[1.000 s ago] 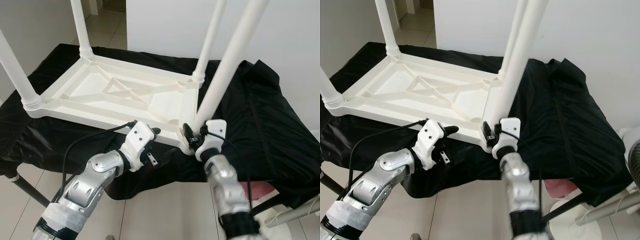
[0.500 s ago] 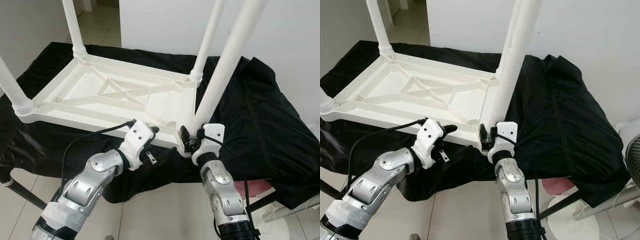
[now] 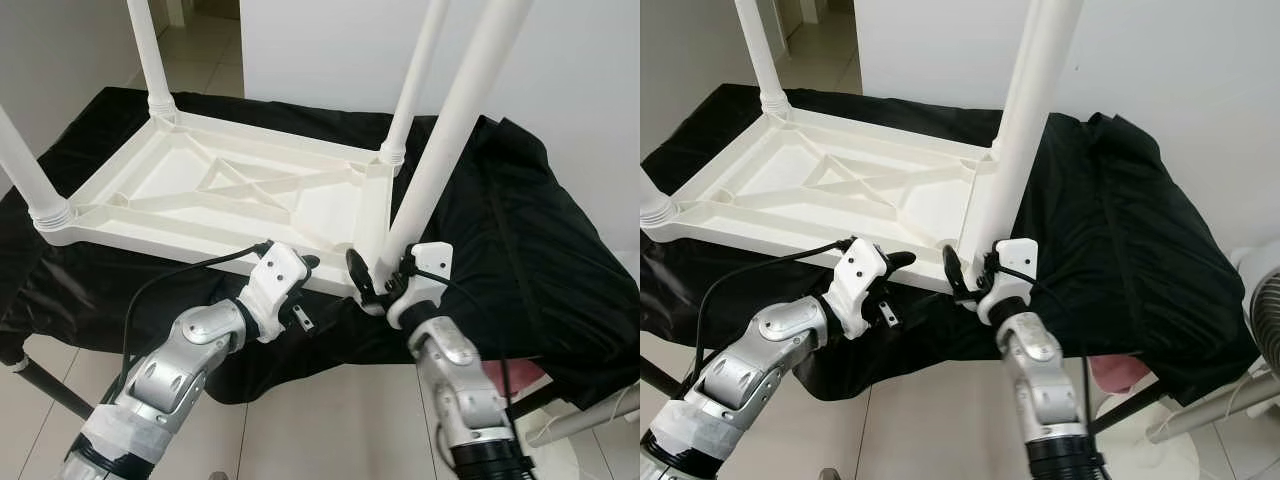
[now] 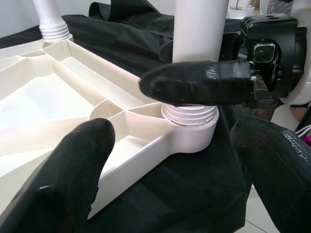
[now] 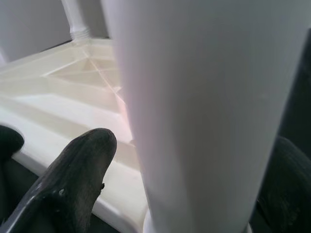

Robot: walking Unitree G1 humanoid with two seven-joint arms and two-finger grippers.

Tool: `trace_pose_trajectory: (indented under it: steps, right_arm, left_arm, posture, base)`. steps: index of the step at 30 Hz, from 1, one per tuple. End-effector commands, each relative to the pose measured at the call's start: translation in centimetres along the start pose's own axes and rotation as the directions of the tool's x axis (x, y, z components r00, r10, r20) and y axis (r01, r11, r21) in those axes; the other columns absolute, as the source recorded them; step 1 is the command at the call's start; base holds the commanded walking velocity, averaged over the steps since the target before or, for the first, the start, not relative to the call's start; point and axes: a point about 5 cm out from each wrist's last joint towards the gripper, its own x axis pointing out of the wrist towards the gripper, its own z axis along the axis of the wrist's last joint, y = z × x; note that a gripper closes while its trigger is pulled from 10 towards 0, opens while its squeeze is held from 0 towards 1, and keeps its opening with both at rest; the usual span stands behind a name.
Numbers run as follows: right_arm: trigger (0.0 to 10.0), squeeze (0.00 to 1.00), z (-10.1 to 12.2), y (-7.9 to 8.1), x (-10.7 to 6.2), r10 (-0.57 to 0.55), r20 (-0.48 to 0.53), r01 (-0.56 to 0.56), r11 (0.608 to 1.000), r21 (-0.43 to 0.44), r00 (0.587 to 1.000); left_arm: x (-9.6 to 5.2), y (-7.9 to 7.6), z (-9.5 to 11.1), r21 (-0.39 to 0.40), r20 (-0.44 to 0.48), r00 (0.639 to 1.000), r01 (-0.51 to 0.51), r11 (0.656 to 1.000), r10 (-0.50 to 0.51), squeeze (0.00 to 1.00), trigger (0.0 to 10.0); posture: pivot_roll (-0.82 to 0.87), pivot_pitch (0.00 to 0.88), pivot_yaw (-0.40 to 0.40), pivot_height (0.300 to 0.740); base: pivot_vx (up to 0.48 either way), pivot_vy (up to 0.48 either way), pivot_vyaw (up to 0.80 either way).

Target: Building children table

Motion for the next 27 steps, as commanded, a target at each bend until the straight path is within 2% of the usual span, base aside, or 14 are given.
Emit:
trace_pose_trajectory:
  steps: [1, 3, 9, 11, 19, 20, 21, 22, 23, 24, 27]
  right_arm:
    - [10.0, 0.00, 0.0, -0.4, 0.2, 0.063, -0.006, -0.063, 0.998, -0.002, 0.998]
    - [10.0, 0.00, 0.0, -0.6, 0.4, 0.171, -0.019, -0.171, 0.984, -0.055, 0.985]
    - [10.0, 0.00, -0.3, -1.5, 1.0, 0.245, -0.047, -0.249, 0.965, -0.081, 0.968]
    - [10.0, 0.00, -0.4, -1.9, 1.5, 0.311, -0.064, -0.315, 0.946, -0.079, 0.948]
    - [10.0, 0.00, -1.3, -2.6, 2.6, 0.345, -0.127, -0.359, 0.928, -0.103, 0.930]
    - [4.6, 0.00, -1.4, -2.6, 2.7, 0.348, -0.128, -0.362, 0.927, -0.103, 0.929]
    - [2.3, 0.00, -1.5, -2.7, 2.7, 0.350, -0.131, -0.364, 0.925, -0.104, 0.927]
    - [2.3, 0.00, -1.5, -2.7, 2.7, 0.350, -0.131, -0.364, 0.925, -0.104, 0.927]
    - [0.5, 0.00, -1.5, -2.7, 2.7, 0.352, -0.135, -0.366, 0.924, -0.105, 0.926]
    - [0.0, 0.00, -1.6, -2.8, 2.7, 0.355, -0.139, -0.370, 0.923, -0.103, 0.925]
    - [0.0, 0.00, -1.9, -2.9, 2.6, 0.361, -0.145, -0.376, 0.921, -0.100, 0.921]
  left_arm:
    - [0.2, -0.5, -0.1, 0.015, -0.008, 0.996, 0.090, 0.996, -0.090, 0.00, 10.0]
    - [0.3, -0.6, -0.1, 0.018, -0.008, 0.995, 0.098, 0.995, -0.098, 0.00, 10.0]
    - [0.5, -0.8, -0.1, 0.018, -0.004, 0.994, 0.107, 0.994, -0.107, 0.00, 10.0]
    - [0.6, -1.0, 0.0, 0.018, -0.002, 0.993, 0.114, 0.993, -0.114, 0.00, 10.0]
    - [0.8, -1.1, 0.0, 0.019, 0.000, 0.993, 0.121, 0.992, -0.121, 0.00, 10.0]
    - [0.8, -1.0, 0.0, 0.020, 0.000, 0.993, 0.118, 0.993, -0.118, 0.00, 10.0]
    - [0.8, -1.0, 0.0, 0.020, 0.000, 0.993, 0.117, 0.993, -0.117, 0.00, 10.0]
    - [0.8, -1.0, 0.0, 0.020, 0.000, 0.993, 0.117, 0.993, -0.117, 0.00, 10.0]
    - [0.8, -1.0, 0.0, 0.020, 0.001, 0.993, 0.115, 0.993, -0.115, 0.00, 10.0]
    - [0.8, -1.0, 0.0, 0.020, 0.001, 0.993, 0.114, 0.993, -0.114, 0.00, 10.0]
    - [0.8, -1.0, 0.0, 0.021, -0.001, 0.994, 0.113, 0.993, -0.113, 0.00, 10.0]
  posture:
    - [0.00, 0.006, -0.068, 0.740]
    - [0.00, 0.003, -0.065, 0.740]
    - [0.00, 0.000, -0.064, 0.740]
    - [0.00, 0.000, -0.063, 0.740]
    - [0.01, 0.000, -0.064, 0.740]
    - [0.01, 0.000, -0.067, 0.740]
    - [0.01, 0.000, -0.067, 0.740]
    - [0.01, 0.000, -0.067, 0.740]
    - [0.01, 0.000, -0.067, 0.740]
    - [0.01, 0.000, -0.067, 0.740]
    - [0.02, 0.000, -0.068, 0.740]
  base:
    - [0.000, 0.000, 0.00]
    - [0.000, 0.000, 0.00]
    - [0.000, 0.000, 0.00]
    - [0.000, 0.000, 0.00]
    - [0.000, 0.000, 0.00]
    - [0.000, 0.000, 0.00]
    - [0.000, 0.000, 0.00]
    - [0.000, 0.000, 0.00]
    - [0.000, 0.000, 0.00]
    - [0.000, 0.000, 0.00]
    - [0.000, 0.000, 0.00]
